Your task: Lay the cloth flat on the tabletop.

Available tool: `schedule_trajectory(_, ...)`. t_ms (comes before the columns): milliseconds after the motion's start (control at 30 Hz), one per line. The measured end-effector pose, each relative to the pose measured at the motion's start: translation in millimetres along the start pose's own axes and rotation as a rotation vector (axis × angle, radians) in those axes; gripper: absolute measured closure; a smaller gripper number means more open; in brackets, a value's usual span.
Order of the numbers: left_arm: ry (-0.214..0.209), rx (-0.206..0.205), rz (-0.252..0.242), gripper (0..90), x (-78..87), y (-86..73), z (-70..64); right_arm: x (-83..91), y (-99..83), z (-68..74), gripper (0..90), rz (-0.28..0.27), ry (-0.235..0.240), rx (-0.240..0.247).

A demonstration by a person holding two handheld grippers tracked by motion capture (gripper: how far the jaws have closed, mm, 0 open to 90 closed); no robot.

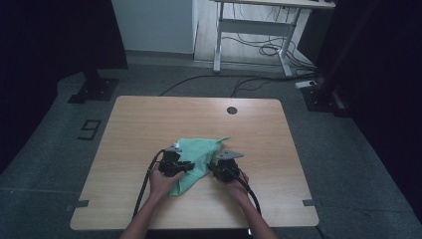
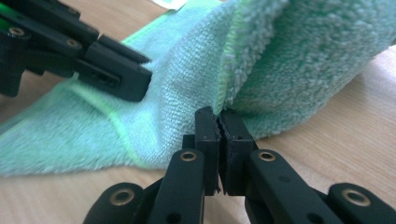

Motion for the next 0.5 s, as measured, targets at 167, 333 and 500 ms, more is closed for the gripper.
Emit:
schedule_trajectory(167, 0.013, -0.011, -0.076, 71.0, 19.7, 7.6, 0.4, 13.8, 3.2, -0.1, 86.7, -0.014, 0.021, -0.002)
schedule_trajectory(333, 0.046, -0.008, -0.105, 67.2, 28.2, 14.5, 8.6, 29.1, 5.9, -2.0, 86.8, -0.033, 0.025, 0.004)
schedule_trajectory(500, 0.035, 0.019, -0.061, 66.9, 14.2, 8.9, 17.2, 39.4, 4.9, -3.3, 86.7, -0.044, 0.039, 0.001)
Point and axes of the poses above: each handheld gripper's, and its own axes: x roughly backward along the jaws, y roughly out of its top, z roughly to its left, the point moved 8 cm from there along -x, roughly forward along the jaws, and after that the axes turned 8 degrees about -x, right-handed, at the moved point
